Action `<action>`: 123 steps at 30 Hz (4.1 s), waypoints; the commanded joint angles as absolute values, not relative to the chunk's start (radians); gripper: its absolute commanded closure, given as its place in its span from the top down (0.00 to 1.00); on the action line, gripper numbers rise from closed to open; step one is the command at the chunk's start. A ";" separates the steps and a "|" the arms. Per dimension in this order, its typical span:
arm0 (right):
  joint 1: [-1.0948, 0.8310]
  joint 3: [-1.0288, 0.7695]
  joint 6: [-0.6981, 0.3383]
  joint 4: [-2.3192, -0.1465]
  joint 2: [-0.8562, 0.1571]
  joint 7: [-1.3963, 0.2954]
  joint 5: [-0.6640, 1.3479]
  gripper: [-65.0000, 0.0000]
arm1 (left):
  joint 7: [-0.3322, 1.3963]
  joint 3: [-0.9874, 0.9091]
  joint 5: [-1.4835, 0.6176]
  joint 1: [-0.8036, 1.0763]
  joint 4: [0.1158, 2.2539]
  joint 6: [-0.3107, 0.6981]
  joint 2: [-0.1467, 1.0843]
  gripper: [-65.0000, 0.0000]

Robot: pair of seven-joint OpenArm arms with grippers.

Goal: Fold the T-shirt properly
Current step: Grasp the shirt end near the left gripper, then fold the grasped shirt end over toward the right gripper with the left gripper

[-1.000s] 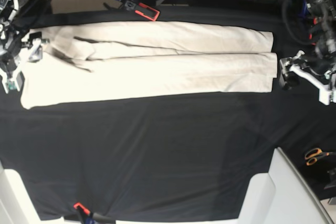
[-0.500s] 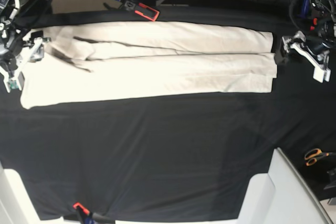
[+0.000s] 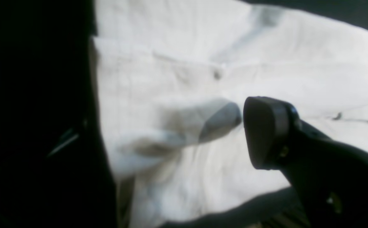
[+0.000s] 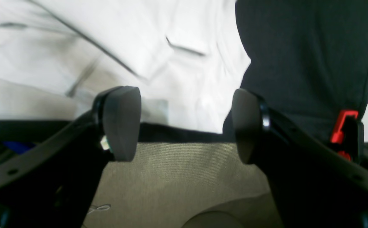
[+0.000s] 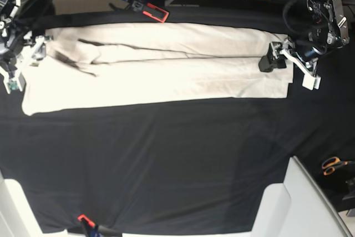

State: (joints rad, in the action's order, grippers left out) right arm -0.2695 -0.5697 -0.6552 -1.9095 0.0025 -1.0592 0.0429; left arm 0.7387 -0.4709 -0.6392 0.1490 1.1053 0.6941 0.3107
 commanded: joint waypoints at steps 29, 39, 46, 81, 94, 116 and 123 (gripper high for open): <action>-0.263 -0.572 -0.657 -1.923 -0.007 -1.044 0.047 0.66 | 0.713 -0.410 -0.232 0.263 1.555 0.278 0.183 0.00; -0.263 -0.572 -0.657 -1.923 -0.007 -1.046 0.048 0.66 | 0.759 -0.226 0.236 0.278 1.755 0.269 -0.012 0.00; -0.263 -0.572 -0.657 -1.923 -0.007 -1.046 0.048 0.66 | 0.823 -0.125 0.220 0.280 1.756 0.269 -0.065 0.00; -0.262 -0.572 -0.657 -1.870 -0.007 -1.043 0.048 0.66 | 0.817 0.114 0.209 0.223 1.616 0.268 -0.150 0.00; -0.259 -0.572 -0.657 -1.870 -0.007 -1.043 0.048 0.66 | 0.817 0.131 0.209 0.222 1.616 0.268 -0.154 0.00; -0.257 -0.572 -0.657 -1.868 -0.007 -1.043 0.048 0.66 | 0.822 0.180 0.068 0.200 1.620 0.268 -0.142 0.34; -0.255 -0.572 -0.657 -1.868 -0.007 -1.043 0.048 0.66 | 0.822 0.243 0.070 0.199 1.620 0.268 -0.142 0.36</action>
State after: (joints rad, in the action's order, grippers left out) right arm -0.2638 -0.5694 -0.6556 -1.8565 0.0029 -1.0542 0.0441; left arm 0.8352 0.2363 0.0784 0.2077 1.6012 0.2642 -0.1299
